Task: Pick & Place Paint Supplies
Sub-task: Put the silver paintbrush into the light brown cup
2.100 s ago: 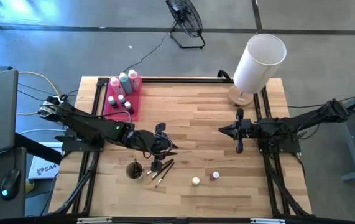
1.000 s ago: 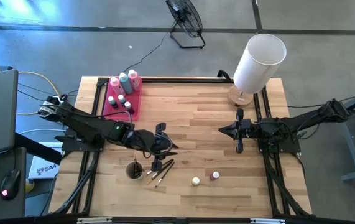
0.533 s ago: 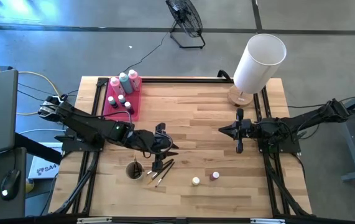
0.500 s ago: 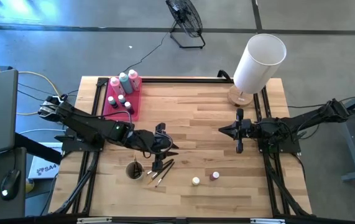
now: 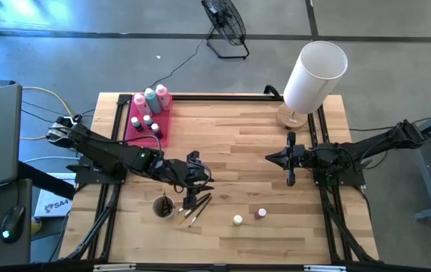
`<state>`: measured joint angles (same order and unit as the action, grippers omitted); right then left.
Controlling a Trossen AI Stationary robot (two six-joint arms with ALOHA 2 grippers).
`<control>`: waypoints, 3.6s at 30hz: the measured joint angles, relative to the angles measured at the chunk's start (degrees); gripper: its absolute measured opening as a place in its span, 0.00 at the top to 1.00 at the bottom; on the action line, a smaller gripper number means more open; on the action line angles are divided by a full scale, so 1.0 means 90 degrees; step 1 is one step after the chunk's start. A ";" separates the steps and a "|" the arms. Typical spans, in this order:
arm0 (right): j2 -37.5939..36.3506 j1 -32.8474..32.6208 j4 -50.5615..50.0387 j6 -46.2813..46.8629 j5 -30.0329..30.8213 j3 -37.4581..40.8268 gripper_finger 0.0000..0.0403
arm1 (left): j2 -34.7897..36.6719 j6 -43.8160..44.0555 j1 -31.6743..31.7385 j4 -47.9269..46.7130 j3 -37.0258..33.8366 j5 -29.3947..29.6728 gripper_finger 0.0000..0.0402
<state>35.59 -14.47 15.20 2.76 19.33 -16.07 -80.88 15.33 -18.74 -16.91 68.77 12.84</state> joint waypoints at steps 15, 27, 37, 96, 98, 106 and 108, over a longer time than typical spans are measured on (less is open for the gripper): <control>0.0000 0.0000 0.0000 0.0000 0.0002 0.0000 0.99 | 0.0000 -0.0002 0.0000 0.0005 0.0000 0.0000 0.74; 0.0000 0.0000 0.0000 0.0000 0.0002 0.0000 0.99 | 0.0000 -0.0151 0.0000 0.0075 0.0002 0.0200 0.74; -0.0001 -0.0001 0.0000 0.0000 0.0002 -0.0001 0.99 | 0.0000 -0.0070 0.0000 0.0051 0.0002 0.0097 0.74; 0.0232 0.0002 0.0665 -0.0001 -0.1467 0.0002 0.99 | -0.1207 0.0505 0.0685 -0.1691 0.1257 -0.0867 0.74; 0.0265 0.0002 0.0660 -0.0008 -0.1456 -0.0001 0.99 | -0.1318 0.0506 0.0715 -0.1636 0.1403 -0.0868 0.74; 0.0347 0.0002 0.0633 -0.0123 -0.1306 -0.0001 0.99 | -0.1610 0.1135 0.0709 -0.2275 0.1427 -0.1045 0.74; 0.0355 0.0002 0.0613 -0.0123 -0.1307 -0.0001 0.99 | -0.1745 0.1441 0.0709 -0.2341 0.1453 -0.1271 0.74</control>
<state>38.79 -14.46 20.72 1.66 7.57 -16.08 -96.58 28.30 -12.36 -37.98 81.85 1.40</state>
